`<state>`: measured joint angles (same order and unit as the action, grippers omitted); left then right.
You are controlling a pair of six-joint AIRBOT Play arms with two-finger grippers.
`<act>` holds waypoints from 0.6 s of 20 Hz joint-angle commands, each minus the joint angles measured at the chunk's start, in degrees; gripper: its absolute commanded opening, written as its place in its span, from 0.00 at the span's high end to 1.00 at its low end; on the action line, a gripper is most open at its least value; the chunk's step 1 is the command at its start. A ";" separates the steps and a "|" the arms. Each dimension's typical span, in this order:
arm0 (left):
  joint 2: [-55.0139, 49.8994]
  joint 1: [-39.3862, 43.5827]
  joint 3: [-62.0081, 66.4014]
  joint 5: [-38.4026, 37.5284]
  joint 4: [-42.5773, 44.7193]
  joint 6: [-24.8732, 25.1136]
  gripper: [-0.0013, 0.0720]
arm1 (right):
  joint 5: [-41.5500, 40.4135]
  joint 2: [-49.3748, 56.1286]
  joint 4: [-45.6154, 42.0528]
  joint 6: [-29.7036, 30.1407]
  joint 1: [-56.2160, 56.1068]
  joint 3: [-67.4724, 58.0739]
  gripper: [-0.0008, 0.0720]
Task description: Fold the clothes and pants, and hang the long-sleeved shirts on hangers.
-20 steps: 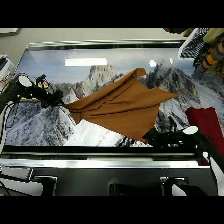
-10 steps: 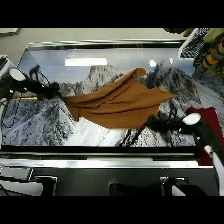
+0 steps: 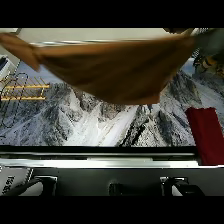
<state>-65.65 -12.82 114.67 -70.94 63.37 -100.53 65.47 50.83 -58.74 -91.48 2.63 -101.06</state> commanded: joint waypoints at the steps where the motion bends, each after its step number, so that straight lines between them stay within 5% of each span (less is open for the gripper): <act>1: 13.22 -1.90 1.95 0.44 6.43 -3.08 0.96 | 0.09 -4.59 -10.56 -5.88 -0.04 -13.46 0.95; 6: 19.39 -1.86 1.46 3.17 12.33 -4.50 0.96 | 2.25 -4.24 -17.38 -12.26 -0.04 -14.32 0.95; 12: 10.93 -0.22 -10.60 6.08 7.61 -2.71 0.96 | 14.34 13.92 -15.08 -13.53 -0.04 -14.32 0.95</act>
<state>-51.09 -14.09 109.65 -67.22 72.71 -104.55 74.02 56.49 -73.95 -103.94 2.59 -115.07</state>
